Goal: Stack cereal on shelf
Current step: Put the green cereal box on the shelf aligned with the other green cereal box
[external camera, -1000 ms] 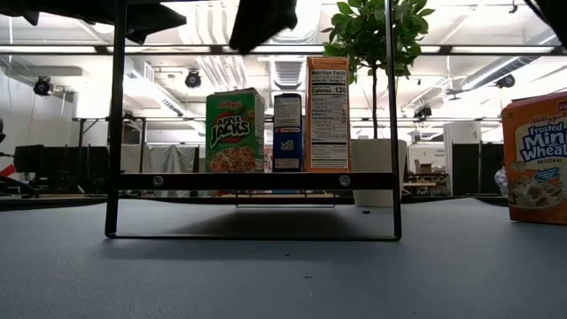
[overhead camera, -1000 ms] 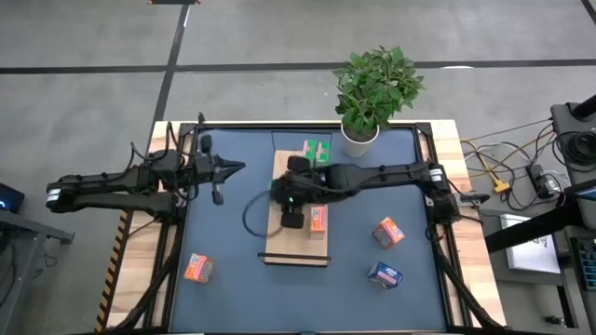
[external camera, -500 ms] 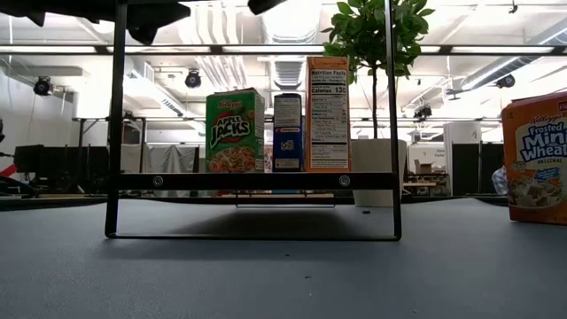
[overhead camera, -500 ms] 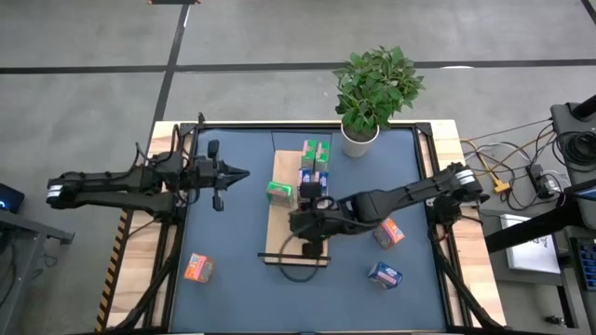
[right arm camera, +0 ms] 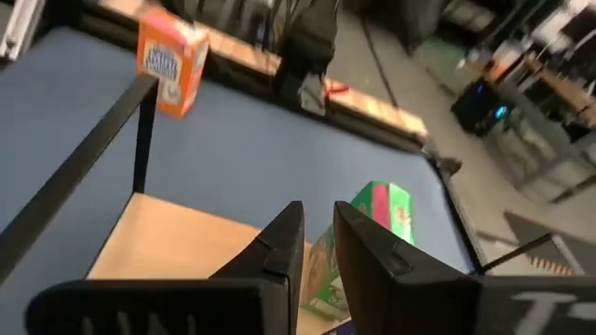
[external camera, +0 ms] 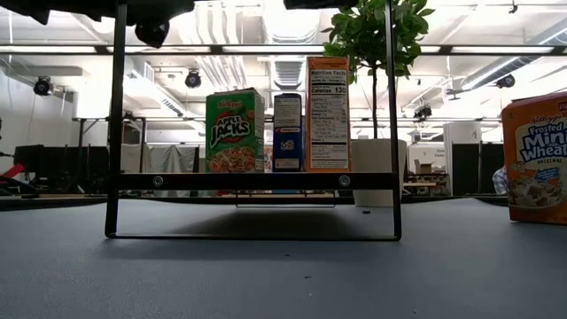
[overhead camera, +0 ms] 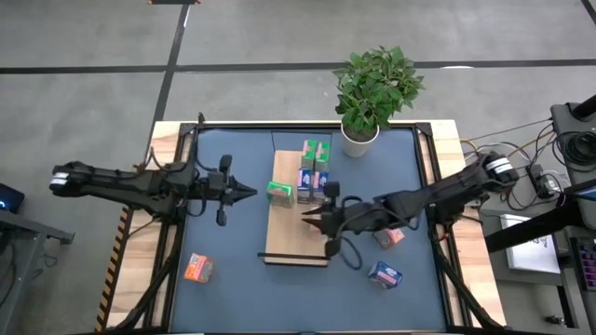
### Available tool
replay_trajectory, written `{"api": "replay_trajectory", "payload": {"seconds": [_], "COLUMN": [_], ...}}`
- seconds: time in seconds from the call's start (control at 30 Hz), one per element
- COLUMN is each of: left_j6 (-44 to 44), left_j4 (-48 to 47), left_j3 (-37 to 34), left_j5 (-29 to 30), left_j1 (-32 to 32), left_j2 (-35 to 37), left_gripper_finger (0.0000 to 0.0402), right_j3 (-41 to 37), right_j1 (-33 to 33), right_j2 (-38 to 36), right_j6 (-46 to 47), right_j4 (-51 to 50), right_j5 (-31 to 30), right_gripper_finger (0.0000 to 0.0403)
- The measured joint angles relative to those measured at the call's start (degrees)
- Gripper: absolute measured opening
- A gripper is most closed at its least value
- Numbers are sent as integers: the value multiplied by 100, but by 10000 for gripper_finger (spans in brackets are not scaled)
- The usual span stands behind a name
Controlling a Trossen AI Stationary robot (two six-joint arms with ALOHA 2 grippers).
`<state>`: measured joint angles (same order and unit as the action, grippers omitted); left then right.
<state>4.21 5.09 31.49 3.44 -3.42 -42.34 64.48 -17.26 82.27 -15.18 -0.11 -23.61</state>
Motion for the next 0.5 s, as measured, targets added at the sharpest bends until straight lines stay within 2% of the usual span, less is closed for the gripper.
{"api": "replay_trajectory", "payload": {"seconds": [0.27, 0.5], "left_j6": [-449, -564], "left_j4": [1, -39], "left_j3": [0, 50], "left_j5": [38, 52], "left_j1": [-169, -169], "left_j2": [-759, -1537], "left_gripper_finger": [0, 0], "right_j3": [-1254, -1904], "right_j1": [-2, -2], "right_j2": [-697, -1135], "right_j6": [-388, -701], "right_j4": [1358, 2153], "right_j5": [82, 453], "right_gripper_finger": [54, 54]}}
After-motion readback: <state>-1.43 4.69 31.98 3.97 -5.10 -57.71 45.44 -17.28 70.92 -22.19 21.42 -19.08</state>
